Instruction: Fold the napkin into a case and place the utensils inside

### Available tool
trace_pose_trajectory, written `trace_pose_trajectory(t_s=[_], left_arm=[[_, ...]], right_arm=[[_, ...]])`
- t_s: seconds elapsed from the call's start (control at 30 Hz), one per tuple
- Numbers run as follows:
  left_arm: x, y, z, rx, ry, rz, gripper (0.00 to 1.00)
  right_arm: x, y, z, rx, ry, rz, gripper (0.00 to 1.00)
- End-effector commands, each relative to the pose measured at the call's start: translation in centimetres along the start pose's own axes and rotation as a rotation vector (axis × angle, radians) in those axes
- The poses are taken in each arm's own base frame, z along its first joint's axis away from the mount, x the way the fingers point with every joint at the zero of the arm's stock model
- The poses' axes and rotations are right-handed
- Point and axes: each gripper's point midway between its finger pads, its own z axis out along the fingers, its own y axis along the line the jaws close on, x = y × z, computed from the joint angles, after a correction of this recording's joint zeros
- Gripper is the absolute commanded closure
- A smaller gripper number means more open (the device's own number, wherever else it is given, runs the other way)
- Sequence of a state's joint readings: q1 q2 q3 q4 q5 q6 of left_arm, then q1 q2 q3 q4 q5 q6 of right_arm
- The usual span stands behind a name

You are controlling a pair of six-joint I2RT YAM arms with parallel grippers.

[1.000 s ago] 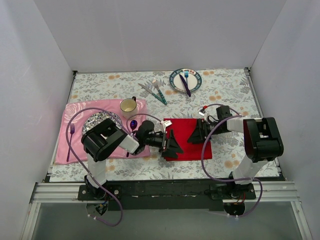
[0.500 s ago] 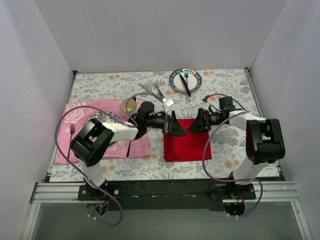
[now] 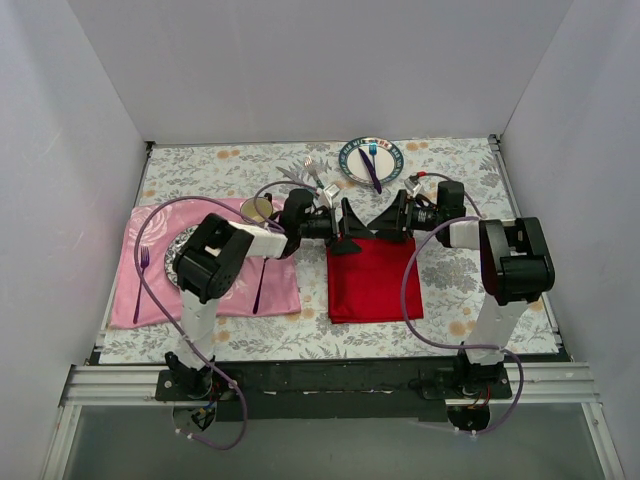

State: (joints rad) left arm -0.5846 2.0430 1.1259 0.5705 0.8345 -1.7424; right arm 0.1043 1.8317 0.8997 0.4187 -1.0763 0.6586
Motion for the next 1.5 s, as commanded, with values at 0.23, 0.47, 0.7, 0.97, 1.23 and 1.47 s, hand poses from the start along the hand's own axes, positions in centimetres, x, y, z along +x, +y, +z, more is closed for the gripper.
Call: trace_pose_trajectory(t_s=[0.23,0.47,0.7,0.97,1.23,1.47], left_arm=[[-3.0,2.1,0.5,0.045,-0.055,-0.04,0.02],[-2.3,4.7,0.6,0.009,-0.036,-0.088,0.02],[-3.1,1.6,0.9,0.074,0.0,0.031,0.02],[0.5,-4.0,1.9,0.185,0.11,0.113,0.02],[3.7,-2.3,3.6,0.187,0.156,-0.016,0.02],[4.6,0.4,3.0,0.145,0.16,-0.124,0.02]], right_arm=[[-0.2,-5.0,0.9,0.027,-0.063,0.087,0.09],[1.0,-8.6,-1.0,0.151,-0.061,0.109,0.1],[0.6,-10.6,-4.5,0.243,-0.087,0.091,0.11],[0.8,-9.3,-5.3,0.237,-0.062,0.045,0.13],[1.2,-10.4,-5.3,0.266,-0.052,0.068,0.13],[1.3,-11.4,-5.5,0.309,-0.042,0.066,0.14]])
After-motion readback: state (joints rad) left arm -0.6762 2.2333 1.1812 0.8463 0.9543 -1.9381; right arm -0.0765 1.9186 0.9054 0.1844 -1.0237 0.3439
